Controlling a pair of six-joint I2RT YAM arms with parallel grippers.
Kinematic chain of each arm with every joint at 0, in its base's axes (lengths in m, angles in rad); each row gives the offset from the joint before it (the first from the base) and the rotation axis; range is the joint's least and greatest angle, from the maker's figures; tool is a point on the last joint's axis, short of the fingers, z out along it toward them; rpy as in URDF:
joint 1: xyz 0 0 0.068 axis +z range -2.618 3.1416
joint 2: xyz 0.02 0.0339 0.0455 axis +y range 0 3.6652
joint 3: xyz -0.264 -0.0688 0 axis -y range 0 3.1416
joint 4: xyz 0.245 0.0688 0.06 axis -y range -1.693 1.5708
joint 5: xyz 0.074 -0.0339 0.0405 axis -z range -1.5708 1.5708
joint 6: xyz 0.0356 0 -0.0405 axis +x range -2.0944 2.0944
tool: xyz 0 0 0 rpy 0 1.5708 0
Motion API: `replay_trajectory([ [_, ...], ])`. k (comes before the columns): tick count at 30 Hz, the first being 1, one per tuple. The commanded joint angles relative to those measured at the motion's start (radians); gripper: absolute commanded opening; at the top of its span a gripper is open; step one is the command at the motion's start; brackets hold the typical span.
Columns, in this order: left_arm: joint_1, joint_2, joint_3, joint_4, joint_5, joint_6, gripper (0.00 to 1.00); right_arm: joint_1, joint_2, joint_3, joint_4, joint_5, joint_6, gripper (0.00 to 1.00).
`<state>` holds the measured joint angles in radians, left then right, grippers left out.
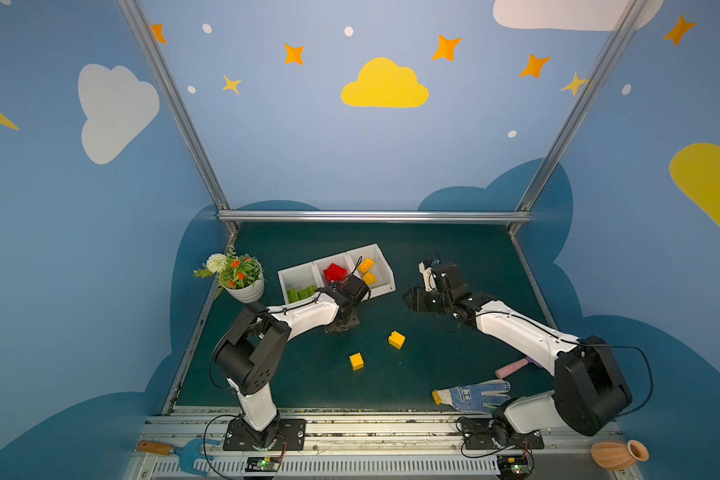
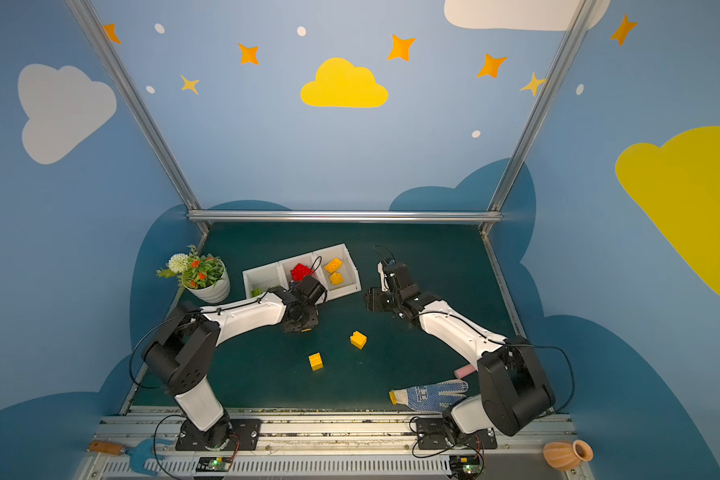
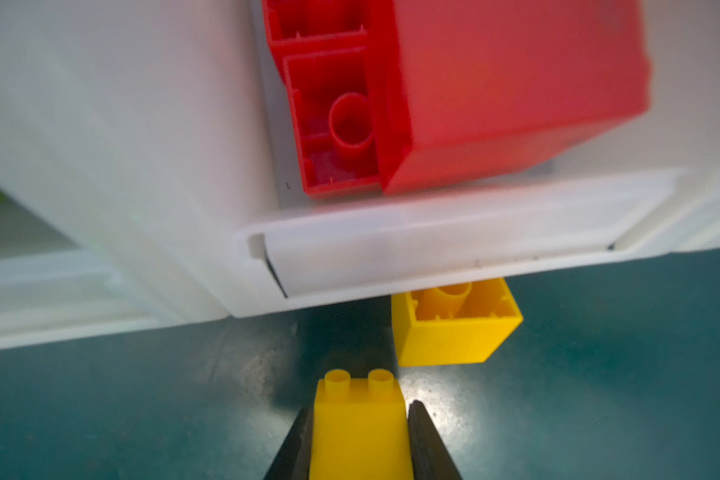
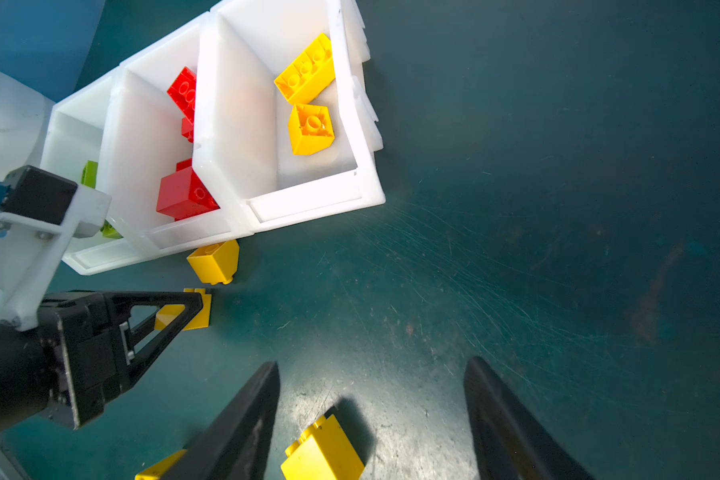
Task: Sort the legos into containers by color
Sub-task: 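Lift the yellow brick with the left gripper and drop it into the yellow compartment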
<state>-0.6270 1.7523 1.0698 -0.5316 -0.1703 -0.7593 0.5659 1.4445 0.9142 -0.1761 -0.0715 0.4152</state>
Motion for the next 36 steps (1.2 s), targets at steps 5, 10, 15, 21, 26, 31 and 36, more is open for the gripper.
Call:
replay_trajectory([
  [5,0.000,-0.051,0.072,-0.047,-0.012,0.029,0.26,0.007,0.008,-0.005,0.006,0.006,0.000,0.68],
  [10,0.002,-0.063,0.143,-0.074,-0.017,0.055,0.27,0.009,0.002,-0.006,0.007,0.004,0.002,0.68],
  [15,0.015,-0.029,0.247,-0.097,-0.007,0.092,0.27,0.011,-0.001,-0.009,0.012,0.002,0.005,0.68],
  [21,0.036,0.059,0.400,-0.105,0.037,0.135,0.28,0.011,-0.004,-0.020,0.019,0.010,0.005,0.68],
  [26,0.047,0.187,0.589,-0.161,0.053,0.169,0.28,0.011,0.005,-0.022,0.029,0.006,0.010,0.68],
  [31,0.062,0.302,0.740,-0.199,0.089,0.176,0.28,0.011,0.018,-0.020,0.032,0.004,0.013,0.68],
  [36,0.083,0.413,0.873,-0.233,0.119,0.176,0.28,0.011,0.018,-0.024,0.038,-0.004,0.016,0.68],
])
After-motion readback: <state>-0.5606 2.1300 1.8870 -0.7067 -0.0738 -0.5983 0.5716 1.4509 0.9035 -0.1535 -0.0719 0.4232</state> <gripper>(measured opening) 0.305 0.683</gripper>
